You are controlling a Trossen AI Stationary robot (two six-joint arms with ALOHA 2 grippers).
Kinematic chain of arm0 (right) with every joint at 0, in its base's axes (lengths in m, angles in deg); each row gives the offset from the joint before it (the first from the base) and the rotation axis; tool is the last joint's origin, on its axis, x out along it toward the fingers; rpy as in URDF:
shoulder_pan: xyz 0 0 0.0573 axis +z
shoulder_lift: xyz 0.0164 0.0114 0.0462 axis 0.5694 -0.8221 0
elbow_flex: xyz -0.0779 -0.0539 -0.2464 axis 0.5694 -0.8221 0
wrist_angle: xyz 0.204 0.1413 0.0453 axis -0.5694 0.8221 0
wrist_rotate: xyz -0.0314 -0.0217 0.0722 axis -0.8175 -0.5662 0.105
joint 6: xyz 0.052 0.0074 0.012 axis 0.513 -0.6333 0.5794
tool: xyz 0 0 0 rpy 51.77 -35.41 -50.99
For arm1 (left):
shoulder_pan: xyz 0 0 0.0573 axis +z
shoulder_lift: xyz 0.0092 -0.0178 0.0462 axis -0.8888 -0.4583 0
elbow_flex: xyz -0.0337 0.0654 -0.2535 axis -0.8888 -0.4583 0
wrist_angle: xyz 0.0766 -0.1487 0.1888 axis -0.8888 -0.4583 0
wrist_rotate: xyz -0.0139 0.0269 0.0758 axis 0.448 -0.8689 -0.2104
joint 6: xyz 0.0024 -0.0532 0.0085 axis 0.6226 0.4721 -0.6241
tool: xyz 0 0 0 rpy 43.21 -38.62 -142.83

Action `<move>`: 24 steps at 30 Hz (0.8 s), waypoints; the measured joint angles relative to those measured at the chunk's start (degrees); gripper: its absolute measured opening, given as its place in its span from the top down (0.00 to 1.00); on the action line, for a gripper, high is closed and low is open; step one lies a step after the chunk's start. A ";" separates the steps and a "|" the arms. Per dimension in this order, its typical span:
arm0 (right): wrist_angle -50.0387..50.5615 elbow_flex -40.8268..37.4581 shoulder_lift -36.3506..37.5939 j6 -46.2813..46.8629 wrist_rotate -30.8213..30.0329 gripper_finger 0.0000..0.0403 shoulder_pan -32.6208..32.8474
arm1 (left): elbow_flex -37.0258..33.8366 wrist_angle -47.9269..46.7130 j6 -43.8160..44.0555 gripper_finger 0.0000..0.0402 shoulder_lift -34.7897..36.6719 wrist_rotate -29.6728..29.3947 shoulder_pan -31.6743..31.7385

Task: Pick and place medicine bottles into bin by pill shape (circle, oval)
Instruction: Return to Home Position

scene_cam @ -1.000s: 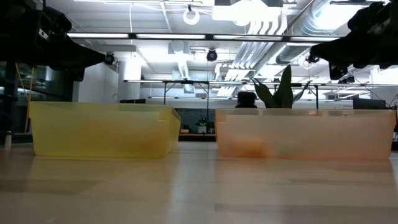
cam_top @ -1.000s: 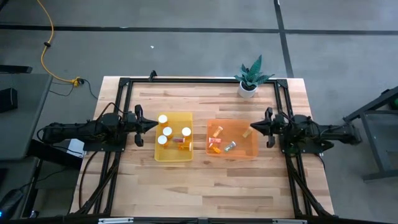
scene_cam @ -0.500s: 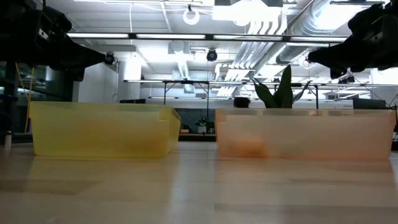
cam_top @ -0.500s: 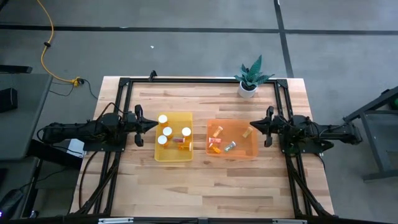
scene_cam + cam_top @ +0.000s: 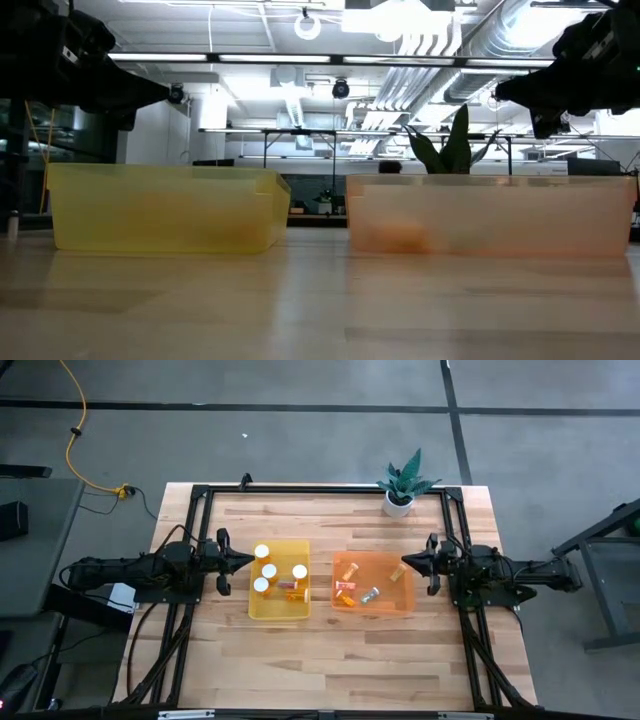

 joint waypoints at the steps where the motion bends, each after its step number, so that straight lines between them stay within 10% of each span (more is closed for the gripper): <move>1: 0.00 0.00 0.00 0.35 0.00 1.00 0.00 | 0.00 0.00 0.00 1.00 0.00 0.00 0.00; 24: 0.00 -0.04 0.00 1.23 -0.02 1.00 0.00 | 0.00 0.00 0.00 1.00 0.00 0.02 0.00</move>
